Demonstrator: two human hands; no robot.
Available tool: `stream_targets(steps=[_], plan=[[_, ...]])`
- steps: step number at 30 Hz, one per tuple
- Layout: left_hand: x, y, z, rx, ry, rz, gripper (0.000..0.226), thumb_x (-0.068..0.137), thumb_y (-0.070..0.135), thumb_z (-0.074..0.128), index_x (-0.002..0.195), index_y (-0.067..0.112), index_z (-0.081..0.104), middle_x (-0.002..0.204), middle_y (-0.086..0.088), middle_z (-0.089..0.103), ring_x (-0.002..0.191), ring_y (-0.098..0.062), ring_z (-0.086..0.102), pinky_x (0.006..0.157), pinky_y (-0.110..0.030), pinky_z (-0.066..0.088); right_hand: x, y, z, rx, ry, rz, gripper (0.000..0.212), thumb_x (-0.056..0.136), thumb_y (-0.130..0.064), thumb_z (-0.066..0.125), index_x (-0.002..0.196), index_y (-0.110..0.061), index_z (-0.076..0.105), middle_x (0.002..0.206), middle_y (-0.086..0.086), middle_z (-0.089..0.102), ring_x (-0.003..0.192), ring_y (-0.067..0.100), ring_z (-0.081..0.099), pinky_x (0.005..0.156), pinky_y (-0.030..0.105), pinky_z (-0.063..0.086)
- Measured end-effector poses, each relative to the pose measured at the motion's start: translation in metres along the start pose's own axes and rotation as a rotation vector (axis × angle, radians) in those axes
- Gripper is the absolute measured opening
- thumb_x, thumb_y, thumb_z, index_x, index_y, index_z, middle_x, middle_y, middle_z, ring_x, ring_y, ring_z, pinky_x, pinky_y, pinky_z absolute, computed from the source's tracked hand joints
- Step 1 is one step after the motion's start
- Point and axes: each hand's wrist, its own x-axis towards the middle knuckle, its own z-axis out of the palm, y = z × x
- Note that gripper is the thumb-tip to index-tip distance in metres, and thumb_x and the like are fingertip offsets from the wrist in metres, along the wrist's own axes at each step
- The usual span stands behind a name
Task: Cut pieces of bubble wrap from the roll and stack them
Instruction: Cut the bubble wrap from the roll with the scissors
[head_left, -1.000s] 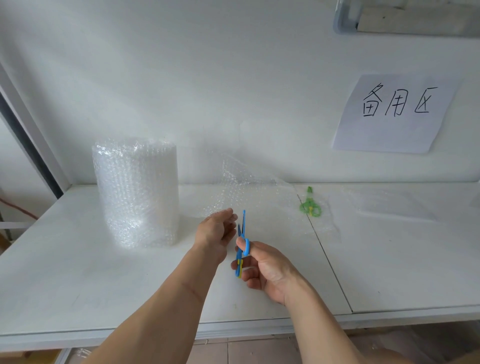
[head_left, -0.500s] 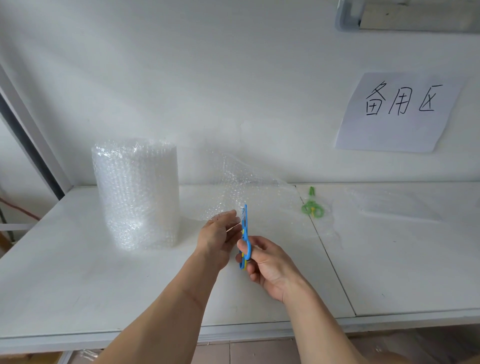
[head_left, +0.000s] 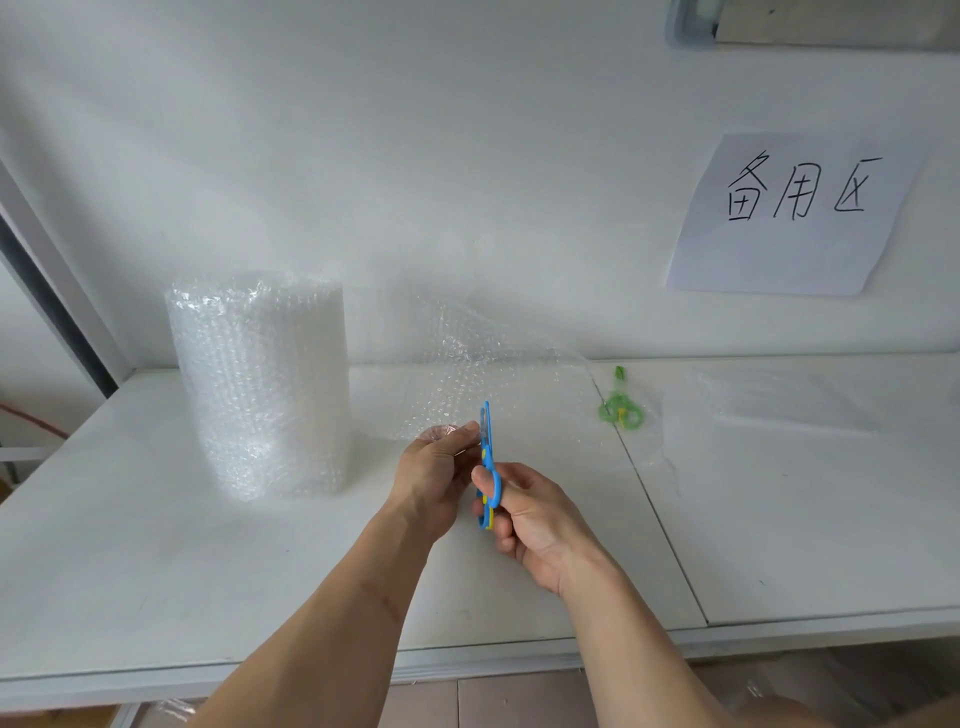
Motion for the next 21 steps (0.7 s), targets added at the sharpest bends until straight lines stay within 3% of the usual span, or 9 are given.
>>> stream_targets(steps=[8, 13, 16, 21], plan=[[-0.0001, -0.0018, -0.0009, 0.002, -0.023, 0.022, 0.028, 0.089, 0.006, 0.063, 0.066, 0.010, 0.049, 0.059, -0.007, 0.057, 0.054, -0.020, 0.057, 0.057, -0.030, 0.049, 0.0017, -0.0045, 0.0031, -0.005, 0.010, -0.012, 0.027, 0.080, -0.037, 0.076, 0.094, -0.015, 0.067, 0.069, 0.006, 0.062, 0.044, 0.009, 0.039, 0.044, 0.020, 0.032], [0.0014, -0.0017, -0.0025, -0.023, -0.013, -0.010, 0.024, 0.085, 0.010, 0.069, 0.071, 0.012, 0.050, 0.068, -0.009, 0.060, 0.063, -0.024, 0.057, 0.048, -0.031, 0.045, 0.0014, -0.0006, 0.0018, -0.013, 0.029, -0.028, 0.030, 0.079, -0.034, 0.078, 0.099, -0.013, 0.068, 0.066, 0.004, 0.062, 0.043, 0.008, 0.035, 0.045, 0.020, 0.032], [0.0038, 0.0008, -0.0022, -0.044, 0.008, -0.028, 0.022, 0.079, 0.014, 0.075, 0.075, 0.012, 0.053, 0.078, -0.010, 0.060, 0.075, -0.026, 0.055, 0.057, -0.033, 0.046, 0.0012, 0.0001, 0.0019, -0.012, 0.031, -0.026, 0.030, 0.078, -0.035, 0.078, 0.097, -0.014, 0.068, 0.067, 0.005, 0.063, 0.043, 0.008, 0.036, 0.045, 0.020, 0.032], [0.0041, -0.0015, -0.0004, -0.051, -0.014, -0.012, 0.027, 0.082, 0.009, 0.071, 0.067, 0.012, 0.049, 0.063, -0.007, 0.054, 0.058, -0.021, 0.055, 0.059, -0.033, 0.047, 0.0021, -0.0028, 0.0031, -0.013, 0.016, -0.037, 0.025, 0.081, -0.037, 0.075, 0.091, -0.016, 0.068, 0.074, 0.008, 0.062, 0.045, 0.009, 0.041, 0.044, 0.021, 0.035]])
